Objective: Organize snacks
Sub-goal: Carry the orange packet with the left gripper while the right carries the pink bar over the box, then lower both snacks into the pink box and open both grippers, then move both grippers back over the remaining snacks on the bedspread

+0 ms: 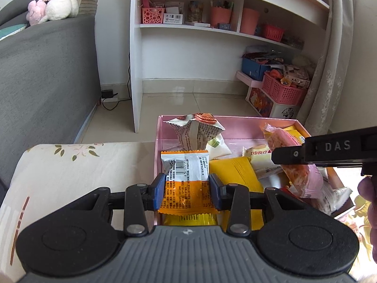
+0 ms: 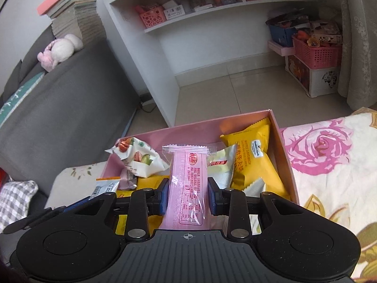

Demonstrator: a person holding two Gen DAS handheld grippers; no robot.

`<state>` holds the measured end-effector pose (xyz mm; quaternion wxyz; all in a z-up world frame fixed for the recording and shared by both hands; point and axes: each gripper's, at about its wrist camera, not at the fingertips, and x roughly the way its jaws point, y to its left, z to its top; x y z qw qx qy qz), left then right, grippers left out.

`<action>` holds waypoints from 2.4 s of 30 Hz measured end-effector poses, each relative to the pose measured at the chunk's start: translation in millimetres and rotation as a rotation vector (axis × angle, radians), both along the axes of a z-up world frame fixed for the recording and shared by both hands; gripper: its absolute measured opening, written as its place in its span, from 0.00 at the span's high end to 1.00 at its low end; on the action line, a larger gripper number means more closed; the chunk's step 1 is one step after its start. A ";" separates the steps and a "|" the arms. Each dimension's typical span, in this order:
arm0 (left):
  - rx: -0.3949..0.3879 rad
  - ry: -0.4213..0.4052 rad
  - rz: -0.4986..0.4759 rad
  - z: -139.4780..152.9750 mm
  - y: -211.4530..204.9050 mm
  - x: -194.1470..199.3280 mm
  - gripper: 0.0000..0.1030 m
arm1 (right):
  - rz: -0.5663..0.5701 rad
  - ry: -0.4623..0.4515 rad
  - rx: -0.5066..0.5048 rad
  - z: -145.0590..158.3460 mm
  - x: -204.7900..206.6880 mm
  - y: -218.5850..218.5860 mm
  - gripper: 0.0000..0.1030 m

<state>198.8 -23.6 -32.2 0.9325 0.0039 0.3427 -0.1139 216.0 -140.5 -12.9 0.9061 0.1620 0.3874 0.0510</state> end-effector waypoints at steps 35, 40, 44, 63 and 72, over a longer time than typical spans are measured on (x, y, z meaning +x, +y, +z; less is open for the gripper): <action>0.083 -0.029 -0.052 11.2 -9.0 -23.9 0.26 | -0.004 -0.071 0.053 24.8 -23.6 -10.4 0.26; 0.087 -0.011 -0.047 19.4 -4.9 -44.4 0.19 | 0.000 -0.080 0.036 38.1 -49.8 -9.8 0.18; 0.101 -0.004 -0.055 25.4 -3.7 -60.2 0.14 | 0.012 -0.091 0.012 47.1 -71.4 -8.0 0.15; 0.090 -0.005 -0.158 12.8 25.6 -113.6 0.00 | 0.052 -0.138 -0.031 35.5 -159.7 0.7 0.03; 0.152 -0.043 -0.311 -9.1 29.3 -114.4 0.01 | 0.150 -0.186 -0.153 19.2 -178.2 13.5 0.00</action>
